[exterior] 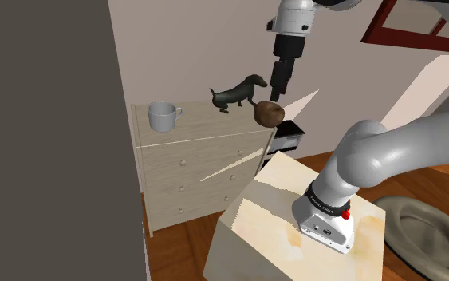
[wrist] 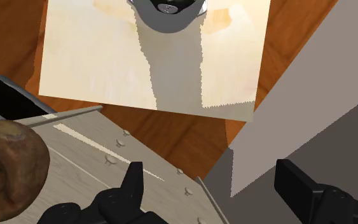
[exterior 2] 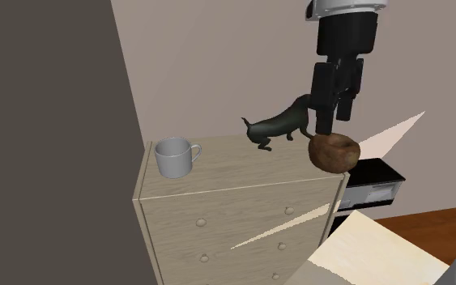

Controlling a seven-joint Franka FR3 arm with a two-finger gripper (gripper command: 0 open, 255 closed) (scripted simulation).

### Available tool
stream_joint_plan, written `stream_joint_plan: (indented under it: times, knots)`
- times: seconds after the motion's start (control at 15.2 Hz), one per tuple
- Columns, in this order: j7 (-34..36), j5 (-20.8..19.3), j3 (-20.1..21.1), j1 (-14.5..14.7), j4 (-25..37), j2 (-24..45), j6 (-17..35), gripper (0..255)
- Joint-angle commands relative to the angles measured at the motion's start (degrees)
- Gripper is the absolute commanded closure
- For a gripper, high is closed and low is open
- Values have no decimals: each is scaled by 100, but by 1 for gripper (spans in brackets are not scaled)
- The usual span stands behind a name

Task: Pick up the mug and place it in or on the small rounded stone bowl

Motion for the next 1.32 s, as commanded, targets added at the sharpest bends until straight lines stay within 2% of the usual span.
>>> stream_joint_plan:
  times: [0.0,0.66,1.25]
  knots:
    - [0,0,0,0,0,0,0,0]
    - [845,152,765,106,728,2001,1468,0]
    - [1737,-272,1258,144,2039,4000,2251,0]
